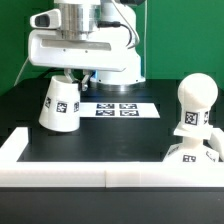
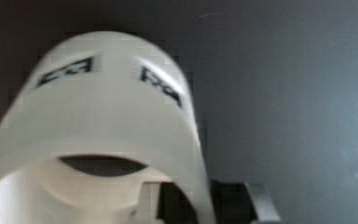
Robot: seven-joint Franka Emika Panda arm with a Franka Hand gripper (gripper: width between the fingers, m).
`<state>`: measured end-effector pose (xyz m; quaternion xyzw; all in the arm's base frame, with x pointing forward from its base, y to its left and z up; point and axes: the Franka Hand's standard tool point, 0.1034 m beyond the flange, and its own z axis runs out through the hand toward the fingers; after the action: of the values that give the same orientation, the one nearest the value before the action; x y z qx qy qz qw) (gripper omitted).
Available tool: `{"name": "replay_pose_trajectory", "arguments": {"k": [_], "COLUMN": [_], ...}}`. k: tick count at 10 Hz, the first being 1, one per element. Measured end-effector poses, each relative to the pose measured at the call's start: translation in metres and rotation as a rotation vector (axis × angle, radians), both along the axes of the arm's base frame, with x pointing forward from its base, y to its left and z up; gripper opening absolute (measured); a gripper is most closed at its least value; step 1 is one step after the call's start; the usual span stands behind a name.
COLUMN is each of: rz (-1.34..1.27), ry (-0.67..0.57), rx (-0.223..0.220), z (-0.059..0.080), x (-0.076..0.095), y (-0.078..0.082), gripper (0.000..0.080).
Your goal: Assemble lamp
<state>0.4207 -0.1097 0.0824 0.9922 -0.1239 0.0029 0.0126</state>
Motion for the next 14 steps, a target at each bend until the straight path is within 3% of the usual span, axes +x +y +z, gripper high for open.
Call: {"name": "replay_pose_trajectory", "arguments": {"k": [4, 7, 10, 12, 13, 14], "rz": [-0.005, -0.054, -0.106, -0.166, -0.199, -0.197], "ry": [0.0, -0.011, -0.02, -0.028, -0.039, -0.044], "rx": [0.001, 0.034, 0.076, 0.133, 0.163, 0.16], "z": [0.0, 0.016, 0.05, 0.08, 0.092, 0.091], "x": [0.001, 0.025, 0.07, 0.098, 0.11, 0.11], "y": [0.003, 0.055, 0.104, 0.12, 0.12, 0.119], "gripper": [0.0042, 0.0044, 0.0044, 0.0044, 0.0044, 0.0044]}}
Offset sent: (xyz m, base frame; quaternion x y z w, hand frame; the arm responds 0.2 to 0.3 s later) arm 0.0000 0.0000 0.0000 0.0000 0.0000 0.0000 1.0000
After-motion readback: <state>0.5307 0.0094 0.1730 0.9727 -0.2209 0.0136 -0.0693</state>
